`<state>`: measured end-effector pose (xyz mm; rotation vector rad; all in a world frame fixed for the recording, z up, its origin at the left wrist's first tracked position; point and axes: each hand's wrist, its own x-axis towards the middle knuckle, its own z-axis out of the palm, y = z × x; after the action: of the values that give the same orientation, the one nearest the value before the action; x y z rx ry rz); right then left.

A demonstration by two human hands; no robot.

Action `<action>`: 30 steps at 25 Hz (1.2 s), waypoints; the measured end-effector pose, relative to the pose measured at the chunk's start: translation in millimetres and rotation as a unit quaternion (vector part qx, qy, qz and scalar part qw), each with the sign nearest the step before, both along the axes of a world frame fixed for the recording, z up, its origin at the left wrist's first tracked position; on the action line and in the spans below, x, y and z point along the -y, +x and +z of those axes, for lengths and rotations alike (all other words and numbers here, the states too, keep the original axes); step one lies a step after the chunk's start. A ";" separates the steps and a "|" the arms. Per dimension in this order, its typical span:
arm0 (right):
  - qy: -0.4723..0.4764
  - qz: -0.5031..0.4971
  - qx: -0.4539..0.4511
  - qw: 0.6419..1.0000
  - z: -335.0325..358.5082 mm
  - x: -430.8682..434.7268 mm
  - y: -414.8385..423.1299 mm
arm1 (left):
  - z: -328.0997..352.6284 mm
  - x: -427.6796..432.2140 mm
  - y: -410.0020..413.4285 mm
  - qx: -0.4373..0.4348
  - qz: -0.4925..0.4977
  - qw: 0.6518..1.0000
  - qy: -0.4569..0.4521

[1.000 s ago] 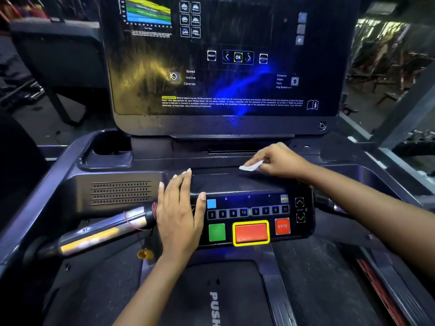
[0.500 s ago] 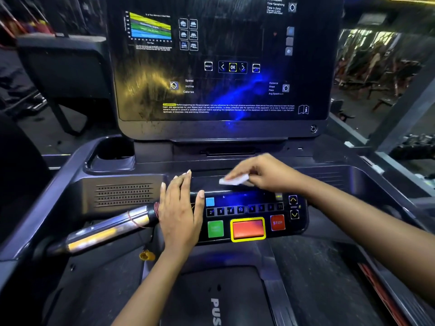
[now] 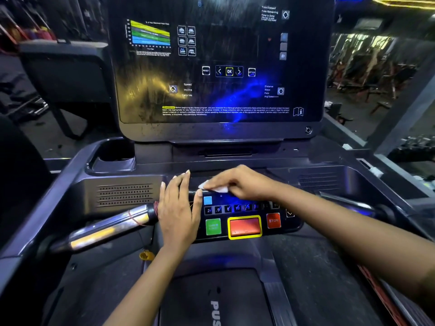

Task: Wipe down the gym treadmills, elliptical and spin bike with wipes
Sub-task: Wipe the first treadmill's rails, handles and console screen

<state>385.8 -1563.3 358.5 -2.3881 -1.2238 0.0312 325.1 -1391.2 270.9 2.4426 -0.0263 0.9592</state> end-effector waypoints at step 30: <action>0.207 -0.468 0.194 0.837 -94.5 -18.8 -98.8 | 5.5 -56.6 -9.5 -0.101 -0.240 0.940 0.219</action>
<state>287.0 -1544.4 264.0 -2.3727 -0.0343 -0.9527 315.6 -1334.6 276.3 2.7187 -0.8041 0.5172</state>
